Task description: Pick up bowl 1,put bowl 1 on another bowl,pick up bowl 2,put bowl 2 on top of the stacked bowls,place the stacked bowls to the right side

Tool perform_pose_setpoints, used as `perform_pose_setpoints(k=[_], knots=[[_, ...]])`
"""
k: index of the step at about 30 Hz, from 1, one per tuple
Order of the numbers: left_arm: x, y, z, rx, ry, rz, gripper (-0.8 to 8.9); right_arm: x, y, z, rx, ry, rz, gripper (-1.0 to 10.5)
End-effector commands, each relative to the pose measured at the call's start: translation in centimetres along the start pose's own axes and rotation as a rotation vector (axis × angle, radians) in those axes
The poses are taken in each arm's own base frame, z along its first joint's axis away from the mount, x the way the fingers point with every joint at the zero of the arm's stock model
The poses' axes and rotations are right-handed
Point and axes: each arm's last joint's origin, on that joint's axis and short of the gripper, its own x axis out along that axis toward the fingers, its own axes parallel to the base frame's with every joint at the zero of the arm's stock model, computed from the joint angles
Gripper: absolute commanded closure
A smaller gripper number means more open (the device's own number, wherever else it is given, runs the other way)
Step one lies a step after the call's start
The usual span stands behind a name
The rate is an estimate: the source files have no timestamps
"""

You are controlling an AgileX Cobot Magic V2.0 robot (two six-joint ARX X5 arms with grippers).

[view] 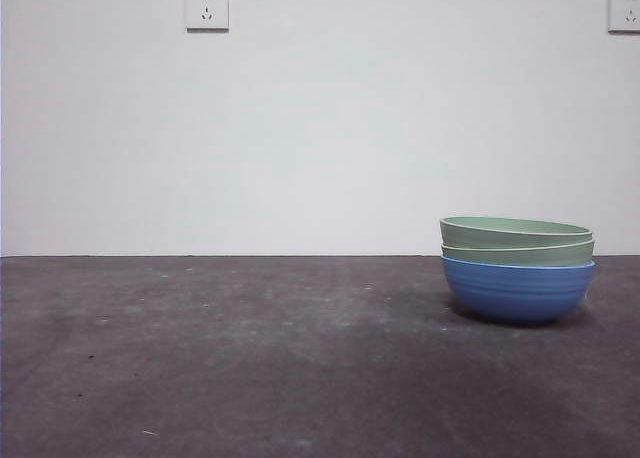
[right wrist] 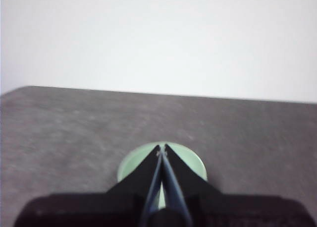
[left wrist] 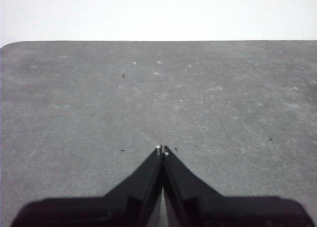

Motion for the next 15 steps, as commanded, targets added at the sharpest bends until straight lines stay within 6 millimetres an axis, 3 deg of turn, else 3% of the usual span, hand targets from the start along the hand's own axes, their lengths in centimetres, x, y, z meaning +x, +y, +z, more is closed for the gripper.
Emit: perform_pose_setpoints(k=[1,10,15], knots=[[0.1,0.1,-0.4,-0.008,0.009,0.005,8.17,0.0,-0.2,-2.4,0.02,0.023,-0.056,9.4],[0.1,0.1,-0.4,-0.008,0.009,0.004,8.17,0.1,-0.3,-8.0,0.059,0.068,-0.107,9.4],[0.1,0.1,-0.4,-0.008,0.009,0.004,8.17,0.2,-0.3,-10.0,0.12,0.091,-0.11,9.4]])
